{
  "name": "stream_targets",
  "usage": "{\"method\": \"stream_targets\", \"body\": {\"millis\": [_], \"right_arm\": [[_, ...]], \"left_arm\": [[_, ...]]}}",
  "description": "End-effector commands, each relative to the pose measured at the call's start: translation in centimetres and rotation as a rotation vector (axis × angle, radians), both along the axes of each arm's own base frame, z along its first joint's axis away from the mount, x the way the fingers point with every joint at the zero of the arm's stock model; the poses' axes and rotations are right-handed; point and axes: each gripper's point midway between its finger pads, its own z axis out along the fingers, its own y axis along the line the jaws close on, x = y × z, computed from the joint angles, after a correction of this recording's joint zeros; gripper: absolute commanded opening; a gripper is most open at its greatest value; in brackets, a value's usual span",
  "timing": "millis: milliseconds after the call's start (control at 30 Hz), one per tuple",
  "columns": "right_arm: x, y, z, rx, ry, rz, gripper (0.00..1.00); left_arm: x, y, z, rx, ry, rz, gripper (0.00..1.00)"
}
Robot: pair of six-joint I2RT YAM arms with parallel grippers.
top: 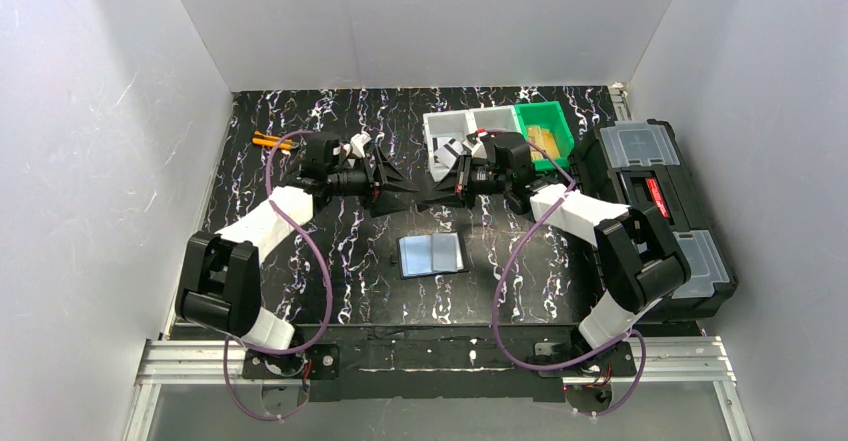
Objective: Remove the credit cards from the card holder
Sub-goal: Place the credit card in the storage box.
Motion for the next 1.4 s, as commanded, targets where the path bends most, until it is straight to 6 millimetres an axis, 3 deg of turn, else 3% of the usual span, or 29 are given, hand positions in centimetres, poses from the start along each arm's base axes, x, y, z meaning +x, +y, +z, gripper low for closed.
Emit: {"method": "stream_targets", "body": {"millis": [0, 67, 167, 400, 567, 667, 1033, 1367], "right_arm": [[0.7, -0.5, 1.2, -0.068, -0.103, 0.000, 0.01], [1.2, -1.2, 0.8, -0.133, -0.114, -0.019, 0.01], [2.5, -2.7, 0.6, -0.225, -0.161, -0.049, 0.01], [8.5, -9.1, -0.5, -0.523, -0.203, -0.191, 0.01], [13.5, -14.2, 0.1, -0.696, -0.267, -0.306, 0.01], [15.9, -16.1, 0.1, -0.754, -0.288, -0.329, 0.01], [22.8, -17.8, -2.7, -0.872, -0.318, -0.310, 0.01], [25.6, -16.2, -6.6, -0.831, -0.256, -0.273, 0.01]], "left_arm": [[-0.4, 0.7, 1.8, 0.053, -0.072, -0.010, 0.74], [-0.8, 1.4, 1.2, 0.126, -0.061, -0.007, 0.86], [-1.3, 2.7, 0.4, 0.242, -0.073, -0.007, 0.93], [-2.2, 3.8, 0.3, 0.321, -0.106, -0.028, 0.95], [-2.8, 3.6, 0.8, 0.304, -0.123, -0.061, 0.95], [-3.1, 3.7, 0.9, 0.302, -0.123, -0.074, 0.95], [-4.2, 3.9, 1.6, 0.301, -0.134, -0.102, 0.95], [-4.7, 4.2, 2.4, 0.316, -0.145, -0.109, 0.94]]}}
